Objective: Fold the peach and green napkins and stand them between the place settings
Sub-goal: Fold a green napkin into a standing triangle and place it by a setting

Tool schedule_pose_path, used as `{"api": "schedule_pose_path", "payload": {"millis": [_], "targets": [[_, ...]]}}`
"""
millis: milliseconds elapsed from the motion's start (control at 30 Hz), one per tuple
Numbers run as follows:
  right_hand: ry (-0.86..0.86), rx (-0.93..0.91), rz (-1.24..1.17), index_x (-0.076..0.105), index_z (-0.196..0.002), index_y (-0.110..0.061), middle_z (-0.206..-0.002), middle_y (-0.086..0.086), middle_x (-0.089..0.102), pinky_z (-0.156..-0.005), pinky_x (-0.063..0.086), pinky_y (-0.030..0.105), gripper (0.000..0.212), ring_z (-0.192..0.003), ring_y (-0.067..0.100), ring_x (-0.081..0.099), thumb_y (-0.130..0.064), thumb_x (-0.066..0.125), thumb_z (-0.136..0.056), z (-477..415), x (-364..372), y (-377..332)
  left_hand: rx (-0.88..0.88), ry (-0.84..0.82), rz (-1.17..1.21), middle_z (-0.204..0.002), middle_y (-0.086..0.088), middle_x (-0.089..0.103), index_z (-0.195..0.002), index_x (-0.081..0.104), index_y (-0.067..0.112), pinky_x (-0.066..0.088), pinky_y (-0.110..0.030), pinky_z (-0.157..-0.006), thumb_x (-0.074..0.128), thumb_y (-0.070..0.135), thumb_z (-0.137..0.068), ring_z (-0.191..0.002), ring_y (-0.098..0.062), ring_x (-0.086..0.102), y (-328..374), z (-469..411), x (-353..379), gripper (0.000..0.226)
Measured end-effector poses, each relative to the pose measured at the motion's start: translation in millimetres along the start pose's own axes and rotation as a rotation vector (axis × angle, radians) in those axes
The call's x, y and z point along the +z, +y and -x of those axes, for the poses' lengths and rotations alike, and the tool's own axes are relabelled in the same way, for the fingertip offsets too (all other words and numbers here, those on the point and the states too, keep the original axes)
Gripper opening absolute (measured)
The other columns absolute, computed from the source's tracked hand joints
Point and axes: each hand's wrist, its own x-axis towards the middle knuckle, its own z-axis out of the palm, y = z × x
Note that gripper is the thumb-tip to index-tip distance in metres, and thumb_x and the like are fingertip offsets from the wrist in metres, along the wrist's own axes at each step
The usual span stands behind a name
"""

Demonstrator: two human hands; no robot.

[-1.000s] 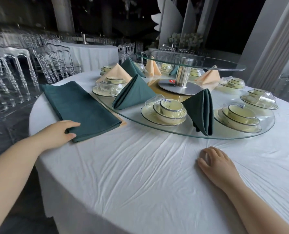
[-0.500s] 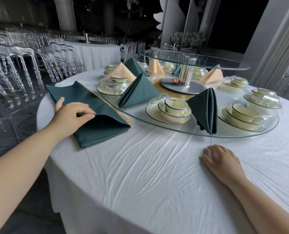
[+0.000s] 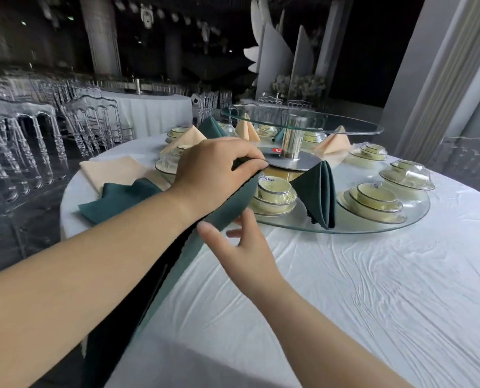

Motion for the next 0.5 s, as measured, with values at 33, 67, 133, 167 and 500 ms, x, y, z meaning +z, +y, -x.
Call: {"api": "schedule_pose_path", "payload": {"millis": [33, 67, 133, 167, 500], "targets": [[0.060, 0.011, -0.093, 0.043, -0.098, -0.042, -0.096, -0.028, 0.053, -0.083, 0.043, 0.019, 0.044, -0.096, -0.001, 0.054, -0.062, 0.061, -0.064, -0.4, -4.4, -1.1, -0.016, -0.025, 0.006, -0.080, 0.020, 0.058, -0.086, 0.074, 0.022, 0.043, -0.025, -0.074, 0.061, 0.039, -0.078, -0.083, -0.001, 0.055, 4.0, -2.5, -0.9, 0.023], [0.118, 0.008, -0.139, 0.045, -0.092, -0.040, -0.089, -0.026, 0.055, -0.076, 0.041, 0.014, 0.029, -0.085, -0.006, 0.054, -0.053, 0.063, -0.073, -1.8, -10.8, -0.3, -0.043, -0.051, 0.033, -0.078, 0.019, 0.059, -0.086, 0.074, 0.023, 0.046, -0.028, -0.076, 0.066, 0.035, -0.079, -0.082, -0.002, 0.057, 7.6, -4.8, -2.1, 0.016], [0.184, -0.008, -0.111, 0.050, -0.079, -0.031, -0.076, -0.019, 0.055, -0.067, 0.039, 0.014, 0.011, -0.071, -0.005, 0.054, -0.034, 0.060, -0.083, -1.5, -27.6, -0.3, -0.083, -0.119, 0.140, -0.071, 0.016, 0.063, -0.077, 0.073, 0.027, 0.049, -0.033, -0.079, 0.070, 0.026, -0.078, -0.078, -0.006, 0.060, 14.7, -8.5, -3.1, 0.003], [0.202, -0.018, -0.087, 0.052, -0.074, -0.026, -0.072, -0.016, 0.055, -0.067, 0.039, 0.016, 0.013, -0.069, -0.003, 0.053, -0.029, 0.059, -0.085, 0.1, -35.4, 0.9, -0.089, -0.144, 0.180, -0.070, 0.014, 0.065, -0.071, 0.070, 0.030, 0.050, -0.036, -0.079, 0.072, 0.024, -0.077, -0.076, -0.008, 0.062, 18.5, -9.9, -2.7, 0.009], [0.248, 0.059, 0.017, 0.038, -0.103, -0.033, -0.097, -0.018, 0.051, -0.083, 0.048, 0.030, 0.039, -0.091, 0.010, 0.055, -0.032, 0.066, -0.075, 33.4, -58.7, 11.6, -0.124, -0.294, 0.224, -0.060, 0.010, 0.053, -0.068, 0.066, 0.021, 0.033, -0.009, -0.052, 0.073, 0.027, -0.075, -0.055, -0.001, 0.044, 55.8, -32.3, 25.1, 0.012]]}}
